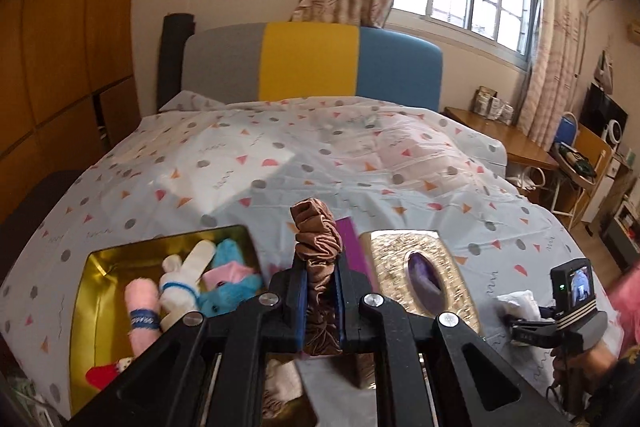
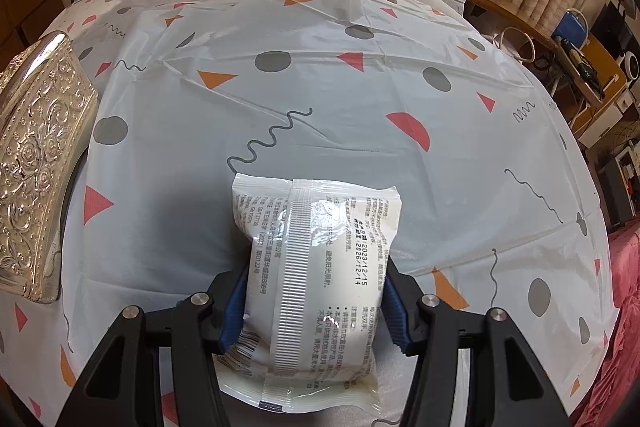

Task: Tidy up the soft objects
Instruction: 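Carry the scrunchie with the left gripper into the tray and release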

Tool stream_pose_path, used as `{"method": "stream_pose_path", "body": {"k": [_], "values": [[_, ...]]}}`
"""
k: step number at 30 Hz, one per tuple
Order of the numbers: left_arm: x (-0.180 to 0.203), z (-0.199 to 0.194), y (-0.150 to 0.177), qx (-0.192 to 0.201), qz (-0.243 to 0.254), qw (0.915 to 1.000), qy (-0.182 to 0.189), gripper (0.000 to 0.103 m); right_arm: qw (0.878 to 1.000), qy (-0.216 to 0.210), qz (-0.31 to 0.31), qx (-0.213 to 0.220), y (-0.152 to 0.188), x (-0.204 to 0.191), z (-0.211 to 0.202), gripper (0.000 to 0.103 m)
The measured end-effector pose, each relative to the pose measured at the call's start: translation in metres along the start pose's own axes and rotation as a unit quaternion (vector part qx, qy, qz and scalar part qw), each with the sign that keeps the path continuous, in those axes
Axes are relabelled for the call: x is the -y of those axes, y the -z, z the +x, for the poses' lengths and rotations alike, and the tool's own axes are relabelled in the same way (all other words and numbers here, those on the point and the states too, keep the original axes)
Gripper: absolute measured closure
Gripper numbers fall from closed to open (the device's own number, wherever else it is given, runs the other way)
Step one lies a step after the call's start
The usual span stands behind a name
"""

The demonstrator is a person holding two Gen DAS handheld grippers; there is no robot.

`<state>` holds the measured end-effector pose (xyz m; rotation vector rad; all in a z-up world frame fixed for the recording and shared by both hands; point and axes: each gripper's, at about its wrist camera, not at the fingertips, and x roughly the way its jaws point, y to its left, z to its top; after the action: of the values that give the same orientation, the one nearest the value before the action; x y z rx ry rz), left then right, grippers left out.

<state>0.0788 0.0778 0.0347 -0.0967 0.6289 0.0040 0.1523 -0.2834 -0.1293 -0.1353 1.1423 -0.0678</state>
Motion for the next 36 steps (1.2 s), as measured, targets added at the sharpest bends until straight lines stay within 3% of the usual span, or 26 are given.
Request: {"method": "stream_pose_path", "body": {"k": [14, 19, 27, 31, 36], "values": [[-0.049, 0.001, 0.046, -0.046, -0.022, 0.9981, -0.034, 0.092, 1.000, 0.010, -0.019, 0.008, 0.001, -0.004, 0.000, 0.046], [-0.086, -0.002, 0.067, -0.070, -0.054, 0.9950, -0.048, 0.092, 0.999, 0.023, -0.039, 0.015, 0.001, -0.009, -0.001, 0.046], [-0.178, -0.037, 0.107, -0.087, -0.151, 0.9784, -0.111, 0.092, 0.999, 0.026, -0.044, 0.016, 0.001, -0.009, 0.000, 0.046], [-0.201, -0.046, 0.124, -0.101, -0.188, 0.9699, -0.117, 0.092, 0.999, 0.026, -0.044, 0.017, 0.002, -0.010, 0.000, 0.046], [-0.209, -0.038, 0.123, -0.112, -0.227, 0.9636, -0.087, 0.092, 0.998, 0.033, -0.051, 0.021, 0.003, -0.012, -0.001, 0.046]]}}
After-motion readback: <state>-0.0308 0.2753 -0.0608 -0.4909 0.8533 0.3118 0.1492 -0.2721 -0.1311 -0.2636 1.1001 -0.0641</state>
